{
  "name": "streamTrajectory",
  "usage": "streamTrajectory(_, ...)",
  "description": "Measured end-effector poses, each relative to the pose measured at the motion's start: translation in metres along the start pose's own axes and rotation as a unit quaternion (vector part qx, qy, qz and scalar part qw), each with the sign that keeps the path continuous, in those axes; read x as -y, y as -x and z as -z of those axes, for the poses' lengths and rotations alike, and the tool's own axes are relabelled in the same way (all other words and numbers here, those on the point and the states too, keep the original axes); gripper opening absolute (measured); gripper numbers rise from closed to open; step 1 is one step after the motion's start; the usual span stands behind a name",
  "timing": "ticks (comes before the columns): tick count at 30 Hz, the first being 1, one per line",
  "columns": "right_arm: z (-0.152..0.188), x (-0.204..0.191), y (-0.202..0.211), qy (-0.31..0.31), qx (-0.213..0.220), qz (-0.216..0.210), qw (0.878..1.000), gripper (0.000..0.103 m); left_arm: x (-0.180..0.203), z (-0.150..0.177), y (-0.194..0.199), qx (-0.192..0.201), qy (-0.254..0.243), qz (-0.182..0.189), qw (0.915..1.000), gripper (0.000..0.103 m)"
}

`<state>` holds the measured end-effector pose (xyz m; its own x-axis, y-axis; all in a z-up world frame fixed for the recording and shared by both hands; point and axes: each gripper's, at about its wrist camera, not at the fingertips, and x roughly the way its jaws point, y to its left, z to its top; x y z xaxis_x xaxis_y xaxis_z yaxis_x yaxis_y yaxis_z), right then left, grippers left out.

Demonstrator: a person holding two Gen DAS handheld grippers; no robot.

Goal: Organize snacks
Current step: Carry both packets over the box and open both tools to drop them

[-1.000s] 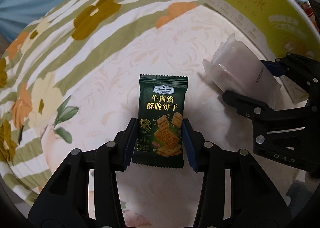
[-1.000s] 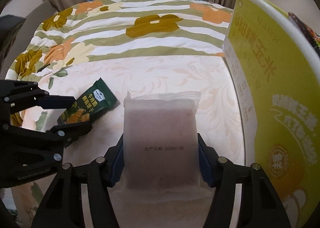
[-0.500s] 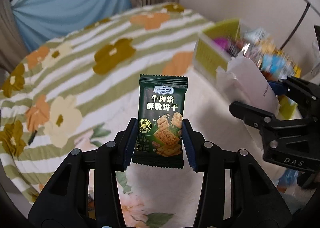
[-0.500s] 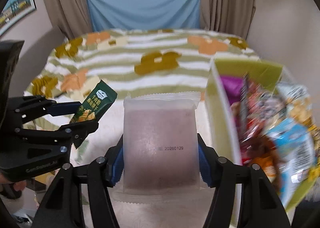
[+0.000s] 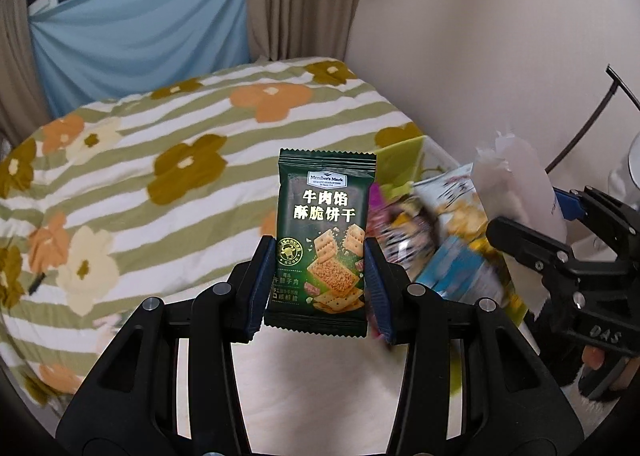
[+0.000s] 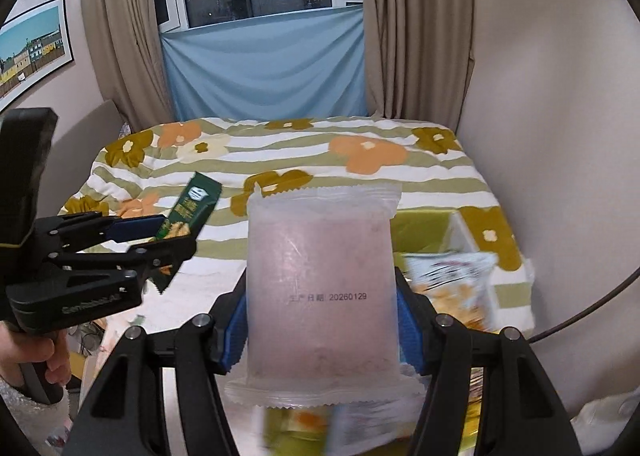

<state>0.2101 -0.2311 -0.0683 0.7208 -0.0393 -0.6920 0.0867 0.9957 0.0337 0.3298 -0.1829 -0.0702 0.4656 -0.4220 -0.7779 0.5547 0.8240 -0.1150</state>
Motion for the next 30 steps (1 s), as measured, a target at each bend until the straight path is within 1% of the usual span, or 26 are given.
streamTrajectory(3, -0.001, 0.032, -0.003, -0.002, -0.002, -0.011, 1.000, 0.058, 0.029, -0.010, -0.030, -0.014, 0.013, 0.000, 0.9998, 0.040)
streamTrajectory(7, 0.001, 0.065, -0.007, 0.002, -0.010, -0.021, 1.000, 0.058, 0.058, -0.015, -0.065, -0.036, 0.030, 0.003, 0.9989, 0.040)
streamTrajectory(8, 0.001, 0.071, -0.009, 0.002, -0.013, -0.023, 1.000, 0.058, 0.062, -0.014, -0.071, -0.039, 0.032, -0.001, 0.9987, 0.041)
streamTrajectory(9, 0.002, 0.079, -0.009, 0.001, -0.015, -0.024, 1.000, 0.058, 0.069, -0.014, -0.081, -0.050, 0.033, -0.011, 0.9981, 0.044)
streamTrajectory(11, 0.003, 0.089, -0.010, -0.002, -0.019, -0.029, 0.999, 0.058, 0.071, -0.011, -0.091, -0.064, 0.039, -0.018, 0.9970, 0.069)
streamTrajectory(12, 0.004, 0.094, -0.011, -0.003, -0.021, -0.032, 0.999, 0.058, 0.069, -0.008, -0.093, -0.065, 0.048, -0.019, 0.9965, 0.097)
streamTrajectory(13, 0.004, 0.097, -0.012, -0.003, -0.022, -0.034, 0.999, 0.058, 0.069, -0.006, -0.091, -0.060, 0.053, -0.022, 0.9966, 0.102)
streamTrajectory(14, 0.005, 0.100, -0.014, -0.004, -0.024, -0.037, 0.999, 0.058, 0.068, -0.004, -0.088, -0.053, 0.057, -0.024, 0.9967, 0.102)
streamTrajectory(20, 0.007, 0.106, -0.019, -0.007, -0.033, -0.056, 0.998, 0.058, 0.053, 0.014, -0.063, -0.046, 0.070, -0.052, 0.9951, 0.102)
streamTrajectory(25, -0.002, 0.097, -0.028, 0.005, -0.042, -0.079, 0.996, 0.058, 0.037, 0.027, -0.043, -0.044, 0.093, -0.077, 0.9917, 0.102)
streamTrajectory(30, -0.016, 0.080, -0.054, 0.031, -0.064, -0.097, 0.993, 0.059, 0.027, 0.040, -0.027, -0.038, 0.113, -0.104, 0.9874, 0.102)
